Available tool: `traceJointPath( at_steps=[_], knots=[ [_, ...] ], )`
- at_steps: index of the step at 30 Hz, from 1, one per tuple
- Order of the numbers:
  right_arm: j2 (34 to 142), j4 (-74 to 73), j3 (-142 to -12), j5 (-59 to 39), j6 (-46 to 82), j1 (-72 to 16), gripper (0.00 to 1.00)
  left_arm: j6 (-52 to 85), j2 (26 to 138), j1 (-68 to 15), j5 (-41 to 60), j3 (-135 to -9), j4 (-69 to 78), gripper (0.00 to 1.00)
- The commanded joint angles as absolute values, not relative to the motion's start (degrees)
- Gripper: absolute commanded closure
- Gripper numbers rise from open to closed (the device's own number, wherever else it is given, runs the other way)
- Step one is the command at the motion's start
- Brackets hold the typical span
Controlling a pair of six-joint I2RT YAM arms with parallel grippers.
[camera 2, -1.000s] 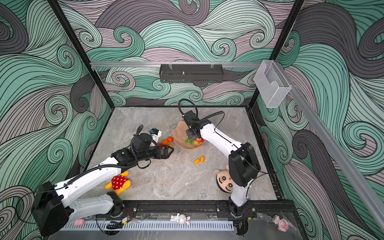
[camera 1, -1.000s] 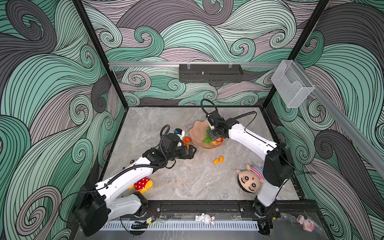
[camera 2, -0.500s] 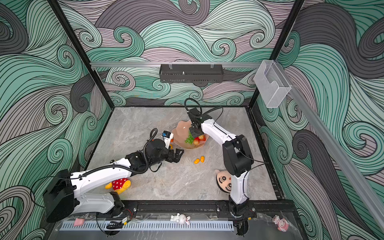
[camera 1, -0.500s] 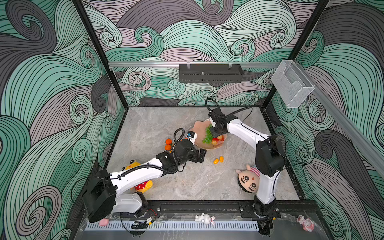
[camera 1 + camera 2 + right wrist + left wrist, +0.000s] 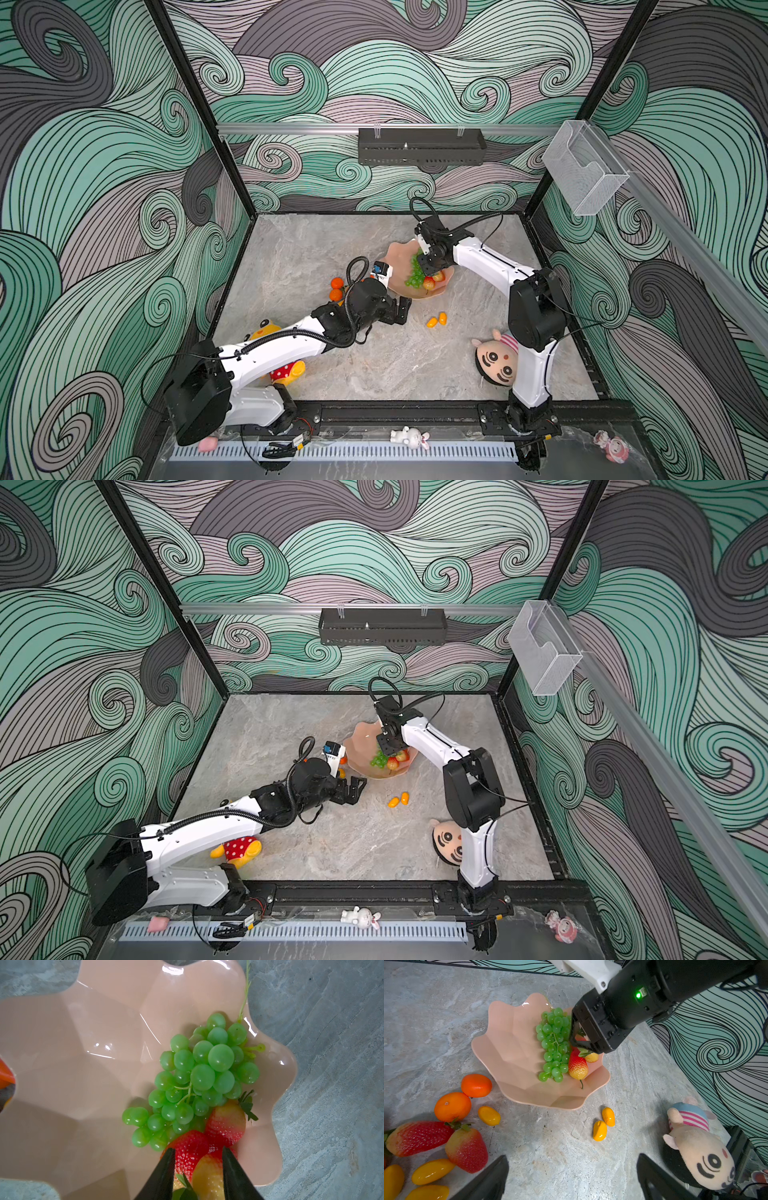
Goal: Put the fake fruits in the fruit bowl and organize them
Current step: 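Lower the strawberry into the bowl and open the right gripper, then move the right gripper back over the fruit pile while the left arm withdraws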
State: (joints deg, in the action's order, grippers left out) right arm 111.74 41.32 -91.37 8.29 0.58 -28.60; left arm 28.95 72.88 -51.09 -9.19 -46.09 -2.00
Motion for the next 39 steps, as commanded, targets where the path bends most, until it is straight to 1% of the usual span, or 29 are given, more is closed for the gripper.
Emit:
traceJointPath(
  at_steps=[1, 4, 12, 18, 23, 25, 31, 35, 39],
  knots=[
    [106.7, 42.0, -91.7, 6.4, 1.8, -28.7, 0.56, 29.8, 69.5, -51.3, -11.3, -45.6, -4.1, 0.01],
    [103.6, 41.3, -89.7, 5.2, 3.0, -28.8, 0.53, 30.6, 66.9, -51.4, -12.5, -44.5, -5.9, 0.01],
    [95.1, 38.5, -81.8, 2.8, 6.3, -31.0, 0.51, 33.8, 57.2, -51.4, -16.2, -40.6, -12.0, 0.01],
    [90.9, 37.8, -77.4, 3.2, 7.6, -37.2, 0.51, 37.4, 48.3, -51.3, -20.1, -37.8, -20.9, 0.01],
    [89.4, 36.3, -74.5, 4.4, 10.3, -43.5, 0.51, 39.0, 39.2, -51.0, -23.9, -34.5, -25.6, 0.01],
    [89.5, 35.4, -73.8, 4.6, 11.3, -45.7, 0.51, 39.5, 37.4, -50.0, -24.2, -34.5, -27.5, 0.01],
    [93.0, 35.4, -75.5, 5.4, 11.9, -50.7, 0.51, 40.4, 36.7, -44.2, -19.6, -35.2, -29.6, 0.01],
    [95.1, 35.0, -76.5, 5.8, 11.8, -52.3, 0.51, 40.7, 36.8, -39.5, -15.3, -34.9, -29.1, 0.01],
    [98.1, 36.3, -78.5, 6.2, 11.4, -53.8, 0.51, 41.3, 36.4, -33.2, -10.3, -34.1, -28.9, 0.01]
  ],
)
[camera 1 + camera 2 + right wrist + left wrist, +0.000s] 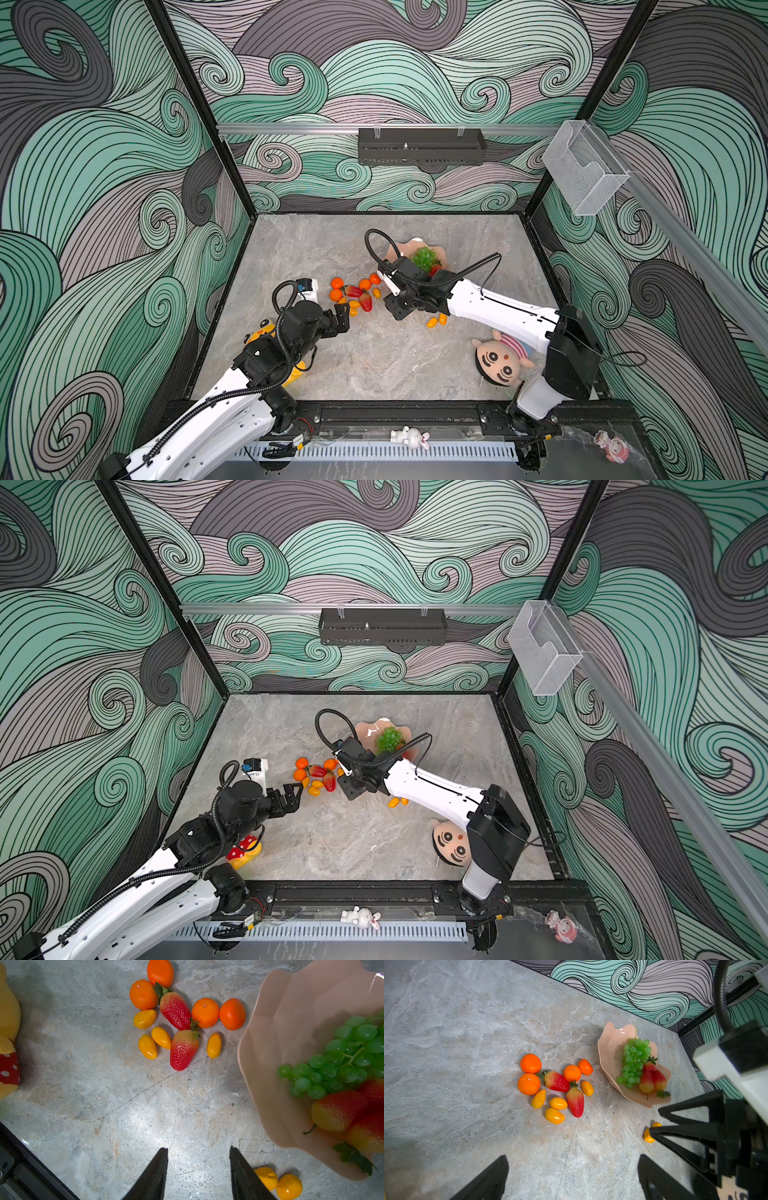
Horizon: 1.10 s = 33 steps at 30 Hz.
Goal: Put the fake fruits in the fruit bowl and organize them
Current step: 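Move the right gripper back over the fruit pile while the left arm withdraws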
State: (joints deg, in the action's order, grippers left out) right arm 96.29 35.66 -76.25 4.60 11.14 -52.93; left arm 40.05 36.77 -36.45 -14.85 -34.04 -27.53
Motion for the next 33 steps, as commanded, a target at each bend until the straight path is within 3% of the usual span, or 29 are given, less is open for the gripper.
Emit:
traceJointPath(
  at_steps=[1, 17, 27, 33],
  knots=[
    [98.9, 36.6, -79.1, 6.4, 11.3, -54.3, 0.51, 41.5, 36.2, -31.7, -9.2, -34.0, -28.8, 0.01],
    [114.6, 43.5, -94.8, 9.9, 10.3, -57.0, 0.51, 46.0, 35.6, -13.7, 5.2, -30.9, -25.1, 0.01],
    [127.1, 49.7, -110.2, 10.6, 13.4, -55.6, 0.54, 48.2, 38.5, -5.5, 14.9, -29.3, -21.0, 0.01],
    [130.6, 50.1, -113.3, 10.1, 15.2, -54.6, 0.54, 47.7, 40.1, -3.1, 17.3, -29.4, -19.8, 0.01]
  ],
)
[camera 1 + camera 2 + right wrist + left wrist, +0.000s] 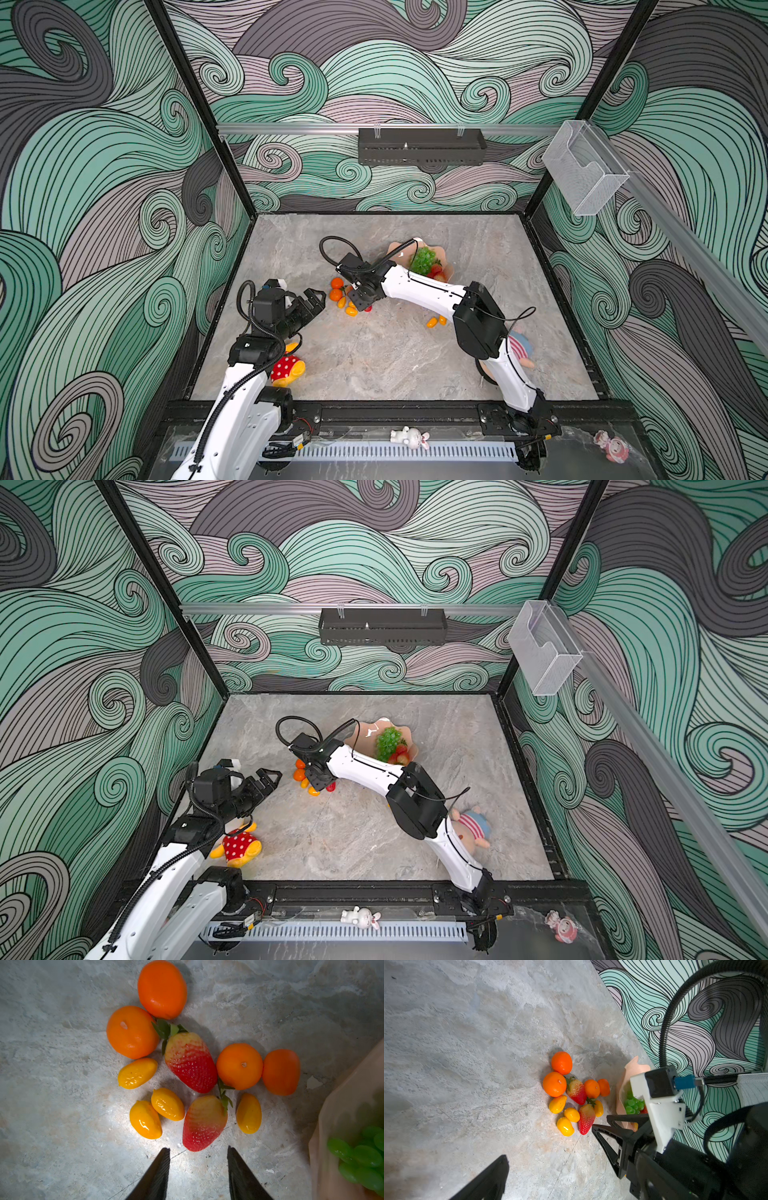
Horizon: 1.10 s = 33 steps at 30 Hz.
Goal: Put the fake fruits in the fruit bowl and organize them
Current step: 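Move the right gripper back over the fruit pile while the left arm withdraws, then lower the right gripper onto the pale strawberry, close and lift it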
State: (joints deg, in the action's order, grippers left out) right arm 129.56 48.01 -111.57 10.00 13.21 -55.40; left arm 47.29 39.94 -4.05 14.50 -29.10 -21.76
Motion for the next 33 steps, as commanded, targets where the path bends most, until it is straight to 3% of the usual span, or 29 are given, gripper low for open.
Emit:
traceJointPath(
  at_steps=[1, 33],
  knots=[
    [131.1, 50.1, -113.6, 9.7, 15.7, -54.2, 0.53, 47.6, 40.2, -2.8, 17.6, -29.3, -19.6, 0.01],
    [142.4, 56.2, -128.7, 2.9, 17.7, -50.6, 0.63, 46.8, 41.6, -2.0, 20.2, -29.9, -18.5, 0.01]
  ],
)
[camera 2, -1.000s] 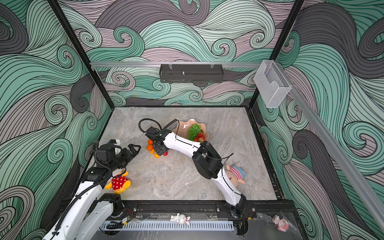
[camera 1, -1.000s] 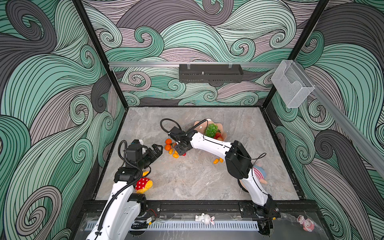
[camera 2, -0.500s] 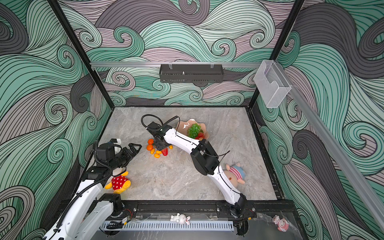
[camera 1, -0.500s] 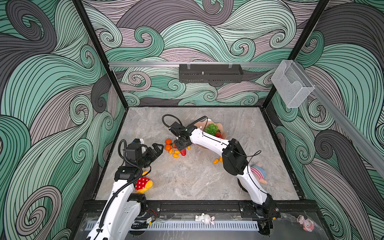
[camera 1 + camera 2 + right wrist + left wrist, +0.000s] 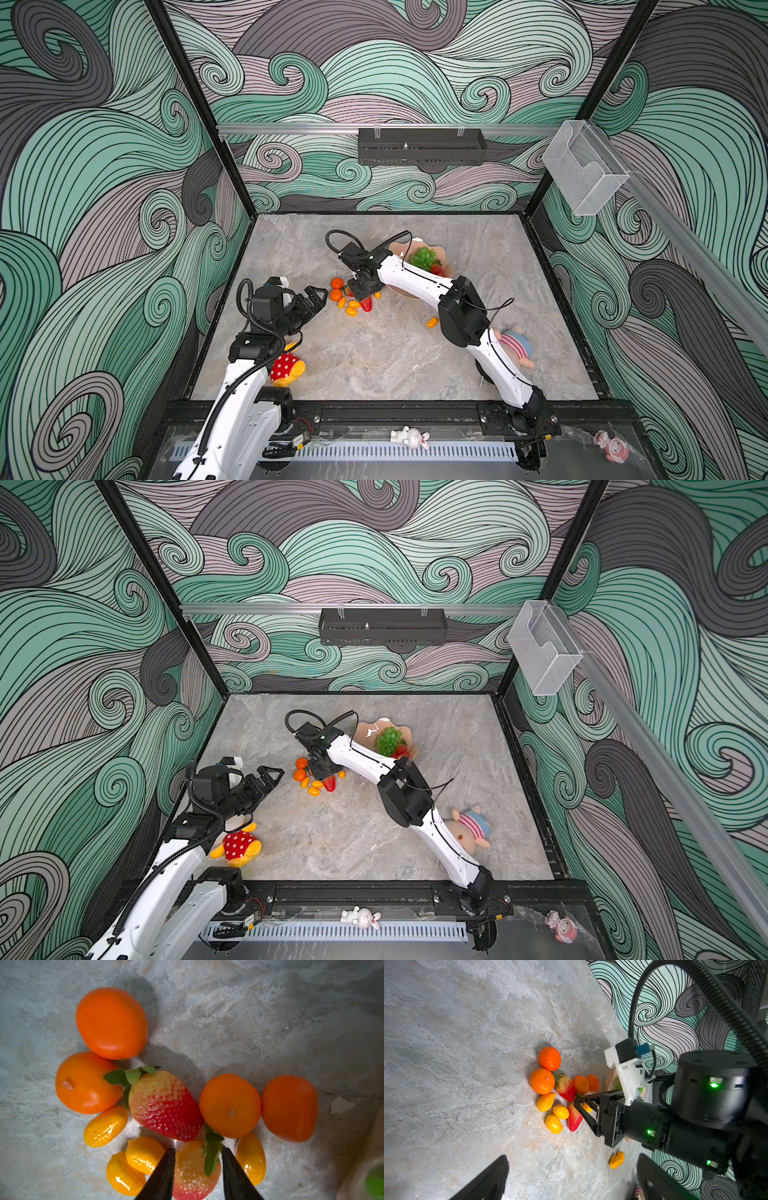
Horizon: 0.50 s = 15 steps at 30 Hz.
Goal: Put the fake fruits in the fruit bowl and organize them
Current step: 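Lower the right gripper onto the pale strawberry, close and lift it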
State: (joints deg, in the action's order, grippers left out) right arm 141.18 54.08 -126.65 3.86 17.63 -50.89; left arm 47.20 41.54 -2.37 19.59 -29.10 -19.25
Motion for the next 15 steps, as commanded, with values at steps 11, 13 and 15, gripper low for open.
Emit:
traceJointPath(
  at_steps=[11, 13, 15],
  knots=[
    [143.0, 56.3, -129.3, 2.2, 17.6, -50.4, 0.8, 46.4, 41.2, -2.0, 20.3, -29.9, -18.7, 0.01],
    [142.9, 56.4, -129.2, 2.0, 17.6, -50.4, 0.83, 46.3, 41.2, -1.9, 20.2, -29.9, -18.8, 0.01],
    [142.7, 56.4, -129.1, 1.9, 17.6, -50.4, 0.86, 46.2, 41.1, -1.9, 20.3, -29.9, -18.9, 0.01]
  ],
)
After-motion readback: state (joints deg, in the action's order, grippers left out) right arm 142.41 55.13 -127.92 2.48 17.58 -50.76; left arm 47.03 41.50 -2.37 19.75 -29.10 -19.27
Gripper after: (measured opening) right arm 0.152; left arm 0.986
